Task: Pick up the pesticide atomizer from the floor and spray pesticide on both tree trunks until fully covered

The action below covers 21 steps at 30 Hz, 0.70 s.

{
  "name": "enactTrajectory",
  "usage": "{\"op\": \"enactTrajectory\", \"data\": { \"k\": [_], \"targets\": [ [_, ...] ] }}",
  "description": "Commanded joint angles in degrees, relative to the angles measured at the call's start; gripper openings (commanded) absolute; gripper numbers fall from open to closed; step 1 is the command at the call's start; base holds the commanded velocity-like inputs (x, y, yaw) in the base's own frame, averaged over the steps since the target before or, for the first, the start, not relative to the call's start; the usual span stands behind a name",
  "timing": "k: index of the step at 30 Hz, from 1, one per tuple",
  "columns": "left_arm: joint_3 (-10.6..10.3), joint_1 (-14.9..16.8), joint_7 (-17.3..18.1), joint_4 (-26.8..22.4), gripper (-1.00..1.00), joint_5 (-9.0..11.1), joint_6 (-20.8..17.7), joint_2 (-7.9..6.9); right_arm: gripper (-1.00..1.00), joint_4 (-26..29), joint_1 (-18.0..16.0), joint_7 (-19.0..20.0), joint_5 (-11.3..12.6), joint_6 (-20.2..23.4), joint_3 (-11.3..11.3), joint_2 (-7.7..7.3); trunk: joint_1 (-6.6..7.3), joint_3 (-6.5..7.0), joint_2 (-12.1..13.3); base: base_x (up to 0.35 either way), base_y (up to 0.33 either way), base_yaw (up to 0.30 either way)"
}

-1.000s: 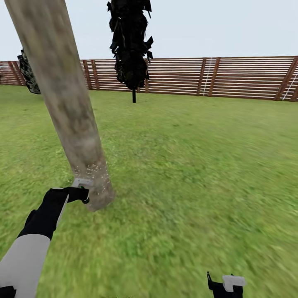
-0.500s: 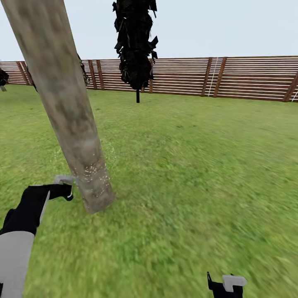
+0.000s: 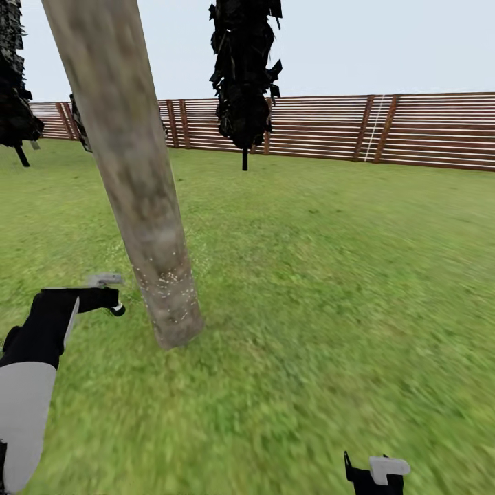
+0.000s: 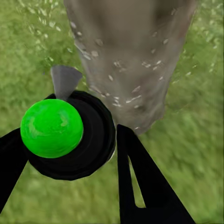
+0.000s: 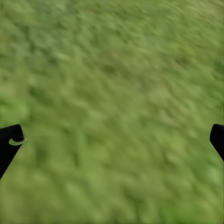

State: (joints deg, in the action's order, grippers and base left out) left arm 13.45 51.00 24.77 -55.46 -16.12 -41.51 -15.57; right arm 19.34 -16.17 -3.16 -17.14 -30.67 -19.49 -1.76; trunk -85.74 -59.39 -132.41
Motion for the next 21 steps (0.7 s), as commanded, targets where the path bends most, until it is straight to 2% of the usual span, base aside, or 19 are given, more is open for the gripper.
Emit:
{"op": "enactTrajectory", "data": {
  "k": [1,4,8,10,13,21],
  "targets": [
    [-1.3,0.1,2.4,0.0,-1.00,-0.4,0.1,0.38,1.00,0.0,0.0,0.0,0.0,0.0,0.0,-0.05,0.00,0.00,0.0,0.000,0.000,0.006],
    [-2.5,0.1,3.5,0.0,-1.00,-0.5,0.0,0.53,1.00,0.0,0.0,0.0,0.0,0.0,0.0,-0.06,0.00,0.00,0.0,0.000,0.000,0.001],
    [-2.0,-0.2,3.6,0.0,-1.00,-0.7,0.1,-1.33,1.00,0.0,0.0,0.0,0.0,0.0,0.0,-0.08,0.00,0.00,0.0,0.000,0.000,0.000],
    [-2.5,-0.6,3.6,0.0,-1.00,-0.9,0.2,-1.80,1.00,0.0,0.0,0.0,0.0,0.0,0.0,-0.07,0.00,0.00,0.0,0.000,0.000,0.000],
    [-2.7,-0.8,3.5,-0.2,-1.00,-0.7,0.2,-1.66,1.00,0.0,0.0,0.0,0.0,0.0,0.0,-0.05,0.00,0.00,0.0,0.000,-0.071,0.000],
    [-2.2,-0.7,3.3,-0.6,-1.00,-0.7,0.3,-1.40,1.00,0.0,0.0,0.0,0.0,0.0,0.0,-0.05,0.00,0.00,0.0,0.073,-0.255,0.000]
  ]
}}
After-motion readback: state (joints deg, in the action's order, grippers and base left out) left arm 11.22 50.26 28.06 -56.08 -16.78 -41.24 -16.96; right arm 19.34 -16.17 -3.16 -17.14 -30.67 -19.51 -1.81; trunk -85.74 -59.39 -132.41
